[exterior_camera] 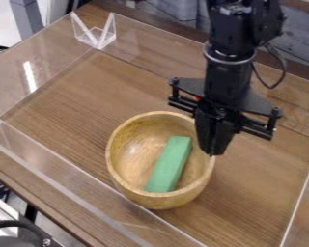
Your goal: Remove the green stick from the brown bowl and put it on the table
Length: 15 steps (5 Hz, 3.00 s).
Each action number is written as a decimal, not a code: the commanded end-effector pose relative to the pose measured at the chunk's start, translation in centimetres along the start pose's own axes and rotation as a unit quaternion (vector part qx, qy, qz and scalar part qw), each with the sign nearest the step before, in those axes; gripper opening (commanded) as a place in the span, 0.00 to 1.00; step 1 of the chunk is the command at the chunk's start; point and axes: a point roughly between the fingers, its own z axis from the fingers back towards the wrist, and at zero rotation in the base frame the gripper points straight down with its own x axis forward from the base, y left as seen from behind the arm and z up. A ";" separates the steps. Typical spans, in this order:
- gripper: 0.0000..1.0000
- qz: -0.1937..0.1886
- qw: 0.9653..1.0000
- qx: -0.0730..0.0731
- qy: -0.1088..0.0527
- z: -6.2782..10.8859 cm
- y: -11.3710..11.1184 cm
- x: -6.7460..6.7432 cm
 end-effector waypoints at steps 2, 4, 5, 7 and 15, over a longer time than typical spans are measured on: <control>0.00 0.016 1.000 -0.001 -0.018 1.1 0.8 -0.8; 0.00 0.040 0.999 0.002 -0.021 0.2 -0.1 -1.8; 0.00 0.044 0.999 0.001 -0.026 -0.7 -1.4 -1.9; 0.00 0.018 1.000 -0.002 -0.023 -3.7 -1.8 -1.6; 0.00 0.088 0.996 -0.014 0.005 -4.8 3.3 -1.3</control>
